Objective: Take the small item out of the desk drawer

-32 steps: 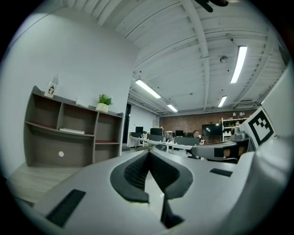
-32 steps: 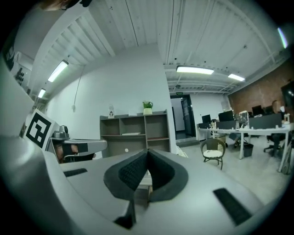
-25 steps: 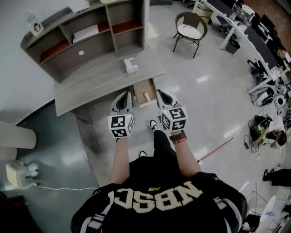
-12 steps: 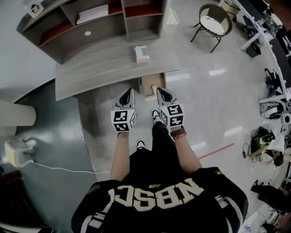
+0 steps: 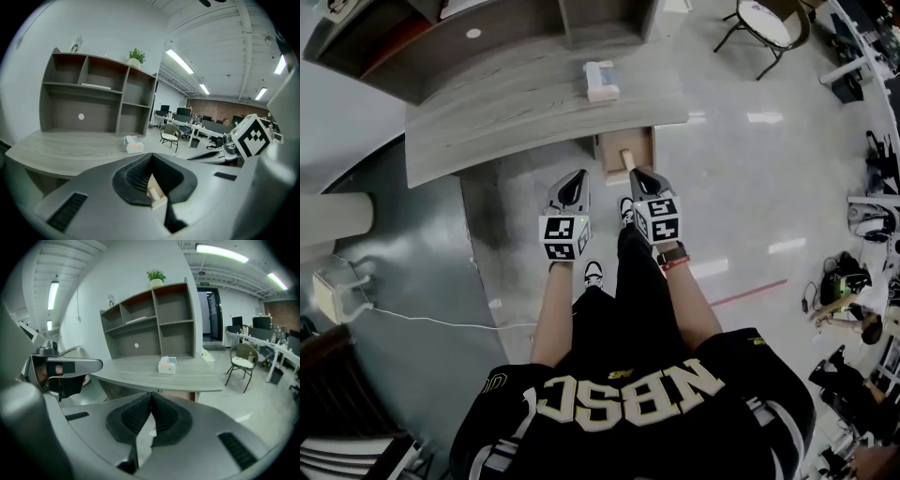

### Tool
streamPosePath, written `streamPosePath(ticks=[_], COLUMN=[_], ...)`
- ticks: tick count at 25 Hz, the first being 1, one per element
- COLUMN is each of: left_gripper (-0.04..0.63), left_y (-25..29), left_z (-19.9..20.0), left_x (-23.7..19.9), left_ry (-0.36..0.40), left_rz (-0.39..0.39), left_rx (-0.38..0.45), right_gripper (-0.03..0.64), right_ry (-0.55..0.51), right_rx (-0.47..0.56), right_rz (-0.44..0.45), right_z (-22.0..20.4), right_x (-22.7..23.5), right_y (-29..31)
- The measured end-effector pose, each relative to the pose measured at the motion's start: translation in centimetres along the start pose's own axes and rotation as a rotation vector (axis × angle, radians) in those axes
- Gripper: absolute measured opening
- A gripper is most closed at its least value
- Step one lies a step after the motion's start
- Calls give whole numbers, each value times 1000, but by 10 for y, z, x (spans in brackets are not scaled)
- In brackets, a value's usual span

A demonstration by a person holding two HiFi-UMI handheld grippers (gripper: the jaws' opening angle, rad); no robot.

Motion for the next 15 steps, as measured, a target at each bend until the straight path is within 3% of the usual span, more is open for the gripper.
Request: streamPosePath(ticks=[15], left_gripper=[14], left_y=[49], left_z=[-58], left_x=[12], left_ry=[-18], left_rz=[-4], left_rx=[-154], right_gripper=[58], right_ry=[115], right_rx=[-153], right_rz=[-5], right_z=[-70], right_x=[67], right_y=[59])
Point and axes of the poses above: the fingertips, and each gripper's own axes: y forward along the fingers, x to its right, z out of its top, the point moved 6 cm from there along -y, backward along the fingers, and after that the axes turned 12 degrees about z, right-handed, at the moved point
